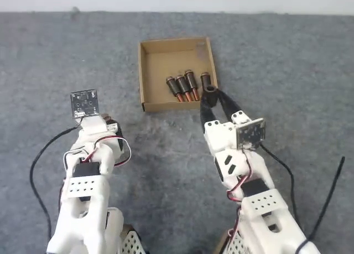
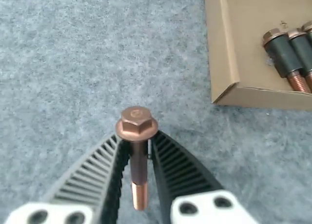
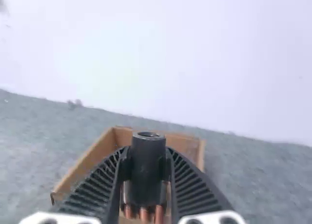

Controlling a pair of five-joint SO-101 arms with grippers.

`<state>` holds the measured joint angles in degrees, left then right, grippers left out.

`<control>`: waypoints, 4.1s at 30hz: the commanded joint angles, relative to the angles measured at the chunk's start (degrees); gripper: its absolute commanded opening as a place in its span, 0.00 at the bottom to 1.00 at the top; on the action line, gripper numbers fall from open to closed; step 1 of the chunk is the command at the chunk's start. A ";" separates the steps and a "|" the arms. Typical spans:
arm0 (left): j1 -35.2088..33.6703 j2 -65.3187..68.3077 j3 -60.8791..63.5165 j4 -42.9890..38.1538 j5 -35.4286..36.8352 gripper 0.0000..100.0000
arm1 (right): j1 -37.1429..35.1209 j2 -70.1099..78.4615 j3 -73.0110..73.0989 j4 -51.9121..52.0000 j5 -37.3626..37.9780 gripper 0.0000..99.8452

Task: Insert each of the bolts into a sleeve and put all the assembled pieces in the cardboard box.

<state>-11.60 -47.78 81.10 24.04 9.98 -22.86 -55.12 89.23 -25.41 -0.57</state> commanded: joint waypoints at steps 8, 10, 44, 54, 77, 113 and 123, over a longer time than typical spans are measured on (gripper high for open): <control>-0.35 -2.55 -0.40 -1.58 0.26 0.01 | -4.09 -1.54 -3.43 -2.77 -11.52 0.01; -0.35 -2.55 -0.40 -1.58 0.26 0.01 | -4.62 -1.19 -4.04 -2.86 -11.52 0.01; -0.44 -2.46 -0.40 -1.58 0.00 0.01 | -6.29 76.09 -11.96 -74.59 4.31 0.01; -0.44 -2.55 -0.40 -1.58 0.00 0.01 | -8.22 73.36 -1.76 -75.47 4.22 0.01; 6.86 -2.73 -9.63 -11.52 2.46 0.01 | -10.68 69.32 4.48 -75.30 4.13 0.01; 36.48 -22.51 -7.25 -6.33 13.01 0.01 | -13.76 69.32 4.48 -75.30 4.13 0.01; 34.99 -22.68 -3.82 -6.51 9.85 0.01 | -13.49 68.88 4.57 -75.38 4.13 0.01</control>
<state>24.79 -68.35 77.58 17.89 20.70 -36.22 16.97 92.22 -98.99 3.03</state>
